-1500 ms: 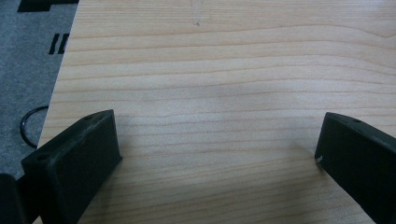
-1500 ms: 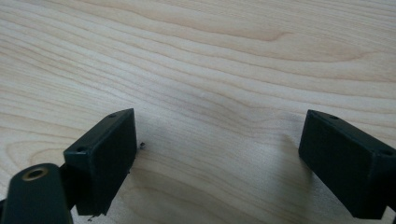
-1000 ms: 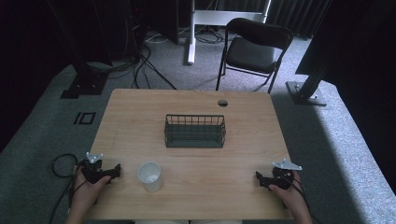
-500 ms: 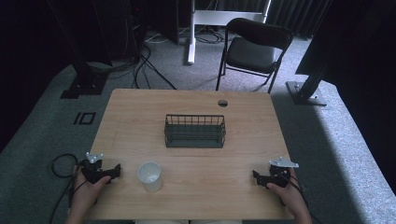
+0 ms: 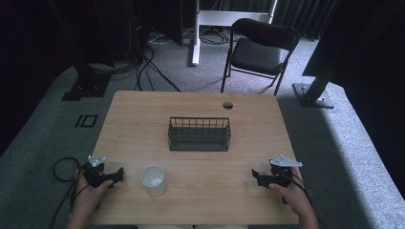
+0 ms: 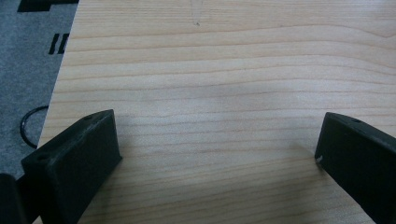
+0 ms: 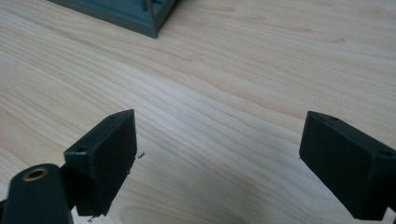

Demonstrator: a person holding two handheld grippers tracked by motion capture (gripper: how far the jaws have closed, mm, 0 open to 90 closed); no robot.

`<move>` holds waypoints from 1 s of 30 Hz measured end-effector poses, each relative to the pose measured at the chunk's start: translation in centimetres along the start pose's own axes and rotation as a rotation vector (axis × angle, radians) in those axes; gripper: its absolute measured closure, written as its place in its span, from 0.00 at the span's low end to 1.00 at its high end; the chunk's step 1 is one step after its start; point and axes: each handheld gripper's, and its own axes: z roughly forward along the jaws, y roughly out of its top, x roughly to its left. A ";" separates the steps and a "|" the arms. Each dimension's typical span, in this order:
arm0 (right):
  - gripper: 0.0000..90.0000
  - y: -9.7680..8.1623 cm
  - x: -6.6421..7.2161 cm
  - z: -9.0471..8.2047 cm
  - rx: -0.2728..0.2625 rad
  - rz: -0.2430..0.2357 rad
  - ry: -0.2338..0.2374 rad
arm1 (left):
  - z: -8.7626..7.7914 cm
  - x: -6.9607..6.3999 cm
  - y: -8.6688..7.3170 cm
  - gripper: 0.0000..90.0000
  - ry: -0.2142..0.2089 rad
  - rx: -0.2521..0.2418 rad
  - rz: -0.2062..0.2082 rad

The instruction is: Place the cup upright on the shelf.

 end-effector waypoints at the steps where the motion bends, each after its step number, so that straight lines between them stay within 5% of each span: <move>1: 0.12 0.1 0.1 0.0 -0.004 -0.003 0.003 | 0.0 0.0 0.0 0.00 0.000 0.000 0.000; 30: 0.14 2.5 4.6 2.6 -0.023 -0.108 0.181 | 0.0 0.0 0.0 0.00 0.000 0.000 0.000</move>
